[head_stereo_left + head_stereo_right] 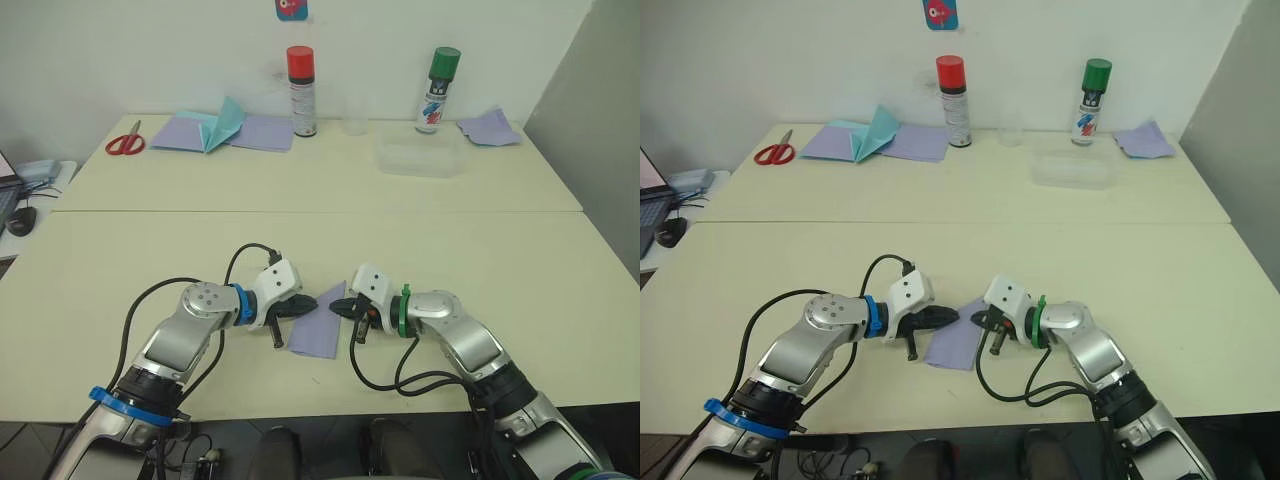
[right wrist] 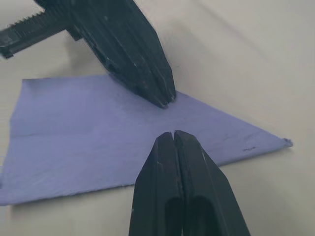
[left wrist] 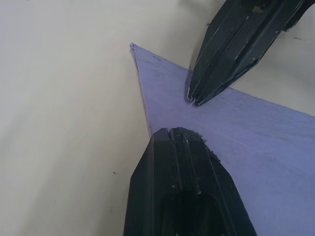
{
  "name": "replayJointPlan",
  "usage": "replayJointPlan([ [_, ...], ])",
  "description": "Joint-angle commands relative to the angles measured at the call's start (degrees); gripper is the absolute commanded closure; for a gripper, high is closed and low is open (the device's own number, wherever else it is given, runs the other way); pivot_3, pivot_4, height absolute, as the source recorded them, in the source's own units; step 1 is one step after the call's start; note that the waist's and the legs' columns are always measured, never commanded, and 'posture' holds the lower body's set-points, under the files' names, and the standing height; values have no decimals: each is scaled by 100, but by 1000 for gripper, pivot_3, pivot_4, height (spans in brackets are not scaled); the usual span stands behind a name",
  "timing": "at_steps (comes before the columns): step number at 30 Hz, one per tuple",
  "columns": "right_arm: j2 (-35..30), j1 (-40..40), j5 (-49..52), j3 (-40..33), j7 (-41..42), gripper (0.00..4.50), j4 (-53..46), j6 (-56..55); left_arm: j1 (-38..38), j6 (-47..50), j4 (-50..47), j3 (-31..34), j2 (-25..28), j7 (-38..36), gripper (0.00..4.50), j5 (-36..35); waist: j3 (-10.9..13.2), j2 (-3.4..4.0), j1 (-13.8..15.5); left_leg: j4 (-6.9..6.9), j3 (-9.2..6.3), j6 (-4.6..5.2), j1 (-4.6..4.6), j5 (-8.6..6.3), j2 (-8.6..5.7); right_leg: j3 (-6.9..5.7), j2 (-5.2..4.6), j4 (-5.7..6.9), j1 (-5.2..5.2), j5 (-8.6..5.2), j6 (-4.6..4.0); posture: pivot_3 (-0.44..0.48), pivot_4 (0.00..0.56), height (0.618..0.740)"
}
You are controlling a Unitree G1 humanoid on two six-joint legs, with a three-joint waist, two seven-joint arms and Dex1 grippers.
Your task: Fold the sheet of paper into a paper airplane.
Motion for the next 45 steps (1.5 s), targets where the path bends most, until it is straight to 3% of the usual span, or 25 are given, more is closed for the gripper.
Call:
replayJointPlan([
  [1,-327,131,416,-135,546,4500,-640,123,165,59,140,-193,23,11,4479,244,3,4,28,-1,2,0,-2,0,0,1,0,0,-1,0,-1,0,150,740],
  [7,-293,274,468,27,482,4500,-634,377,157,110,110,-228,-81,28,4479,244,4,4,37,-1,0,0,-2,-1,-2,-3,0,-2,-2,-2,-2,0,150,740],
  [16,-221,-39,-342,42,-216,4500,415,-130,249,142,31,-210,-85,-12,4479,305,4,5,36,1,4,0,1,0,-4,-4,1,-2,1,2,4,0,150,740],
  [31,354,-963,-364,-551,-1011,4500,2198,-524,260,2,224,-231,-57,-77,4479,389,-3,6,35,2,4,0,6,0,-2,2,1,1,5,4,6,0,150,740],
  [39,274,-558,-229,-406,-530,4500,1546,-634,264,19,236,-219,-61,-66,4479,380,-6,8,37,0,5,0,2,0,-2,4,1,0,5,2,3,0,150,740],
  [45,621,-603,-57,-1090,-1165,4500,1543,-963,280,39,228,-220,-60,-67,4479,392,-2,10,34,-1,5,0,2,0,-2,3,0,0,4,2,3,0,150,740],
])
